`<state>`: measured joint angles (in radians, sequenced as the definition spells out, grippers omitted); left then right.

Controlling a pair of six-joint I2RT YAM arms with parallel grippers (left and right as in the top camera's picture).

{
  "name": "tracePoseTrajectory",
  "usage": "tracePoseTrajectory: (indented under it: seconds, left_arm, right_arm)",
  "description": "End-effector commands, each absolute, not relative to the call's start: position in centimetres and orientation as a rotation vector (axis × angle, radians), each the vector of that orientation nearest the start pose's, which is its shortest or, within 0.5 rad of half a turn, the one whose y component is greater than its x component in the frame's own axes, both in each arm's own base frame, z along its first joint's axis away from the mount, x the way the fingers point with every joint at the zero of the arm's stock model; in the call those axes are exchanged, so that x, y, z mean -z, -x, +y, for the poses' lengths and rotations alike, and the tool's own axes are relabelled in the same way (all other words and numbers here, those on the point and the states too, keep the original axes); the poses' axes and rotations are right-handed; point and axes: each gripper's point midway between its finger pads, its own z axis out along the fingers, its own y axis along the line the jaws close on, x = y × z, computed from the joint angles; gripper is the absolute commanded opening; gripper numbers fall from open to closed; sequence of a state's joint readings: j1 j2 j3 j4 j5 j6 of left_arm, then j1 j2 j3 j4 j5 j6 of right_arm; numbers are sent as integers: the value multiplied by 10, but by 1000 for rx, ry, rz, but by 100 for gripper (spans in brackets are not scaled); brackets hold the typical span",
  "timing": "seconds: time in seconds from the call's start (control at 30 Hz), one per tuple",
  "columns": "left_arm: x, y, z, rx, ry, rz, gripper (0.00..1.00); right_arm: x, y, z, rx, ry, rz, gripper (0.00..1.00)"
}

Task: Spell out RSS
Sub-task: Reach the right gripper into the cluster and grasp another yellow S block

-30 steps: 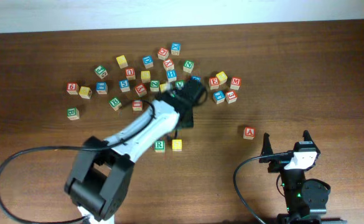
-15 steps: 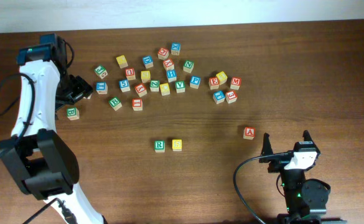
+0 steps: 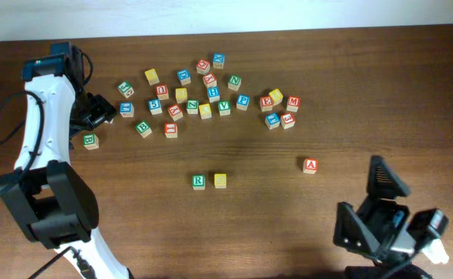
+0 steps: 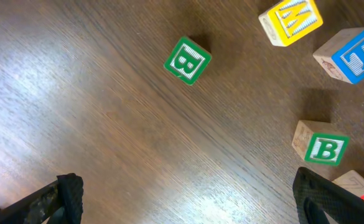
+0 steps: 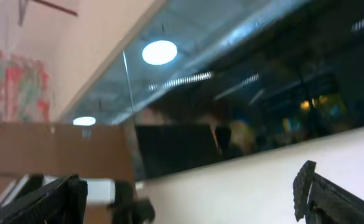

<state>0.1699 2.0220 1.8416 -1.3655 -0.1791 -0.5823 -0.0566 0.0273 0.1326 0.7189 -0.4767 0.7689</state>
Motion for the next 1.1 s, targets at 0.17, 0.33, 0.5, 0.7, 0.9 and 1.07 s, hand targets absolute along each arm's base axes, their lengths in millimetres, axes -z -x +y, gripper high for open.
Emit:
tracePoseTrajectory:
  seconds: [0.17,0.33,0.5,0.7,0.9,1.07]
  left_arm:
    - [-120,-383,98,-265,1126,2864,99]
    - [-120,-383,98,-265,1126,2864,99]
    - [-120,-383,98,-265,1126,2864,99]
    - [-120,-383,98,-265,1126,2864,99]
    - [-120,-383,98,-265,1126,2864,99]
    - [-120,-383,98,-265,1126,2864,99]
  right_arm:
    - [-427,-335,145,-867,375,1663,98]
    - [-329,-445,278,-524,434,2114,98]
    - [-243,-471,347,-635,485,2321,98]
    - [-197,-503,392,-810,324,2301,77]
    - [-107,-521,385,-332,72,2328,89]
    - [-63,-520,388,-233,74,2346,84]
